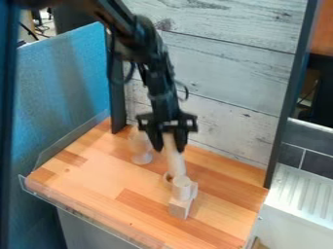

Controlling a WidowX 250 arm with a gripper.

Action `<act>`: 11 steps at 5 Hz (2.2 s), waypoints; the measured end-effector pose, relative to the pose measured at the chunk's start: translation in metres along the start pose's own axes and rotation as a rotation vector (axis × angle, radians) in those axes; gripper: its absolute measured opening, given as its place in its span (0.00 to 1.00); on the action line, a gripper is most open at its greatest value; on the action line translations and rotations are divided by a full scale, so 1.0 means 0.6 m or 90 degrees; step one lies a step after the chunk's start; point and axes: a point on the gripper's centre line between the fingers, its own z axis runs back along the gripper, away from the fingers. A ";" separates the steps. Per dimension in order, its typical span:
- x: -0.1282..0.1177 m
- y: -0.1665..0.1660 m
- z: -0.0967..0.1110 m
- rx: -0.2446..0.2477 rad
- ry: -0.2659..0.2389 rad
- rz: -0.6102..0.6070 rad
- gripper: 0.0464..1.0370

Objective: Place cylinder on top of another cylinder

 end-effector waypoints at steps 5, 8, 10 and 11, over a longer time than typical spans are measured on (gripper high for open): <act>-0.067 -0.031 0.071 0.050 -0.005 -0.110 0.55; -0.070 -0.041 0.069 0.061 0.006 -0.113 0.55; -0.072 -0.051 0.058 0.062 0.012 -0.116 0.55; -0.073 -0.050 0.050 0.064 0.019 -0.112 0.55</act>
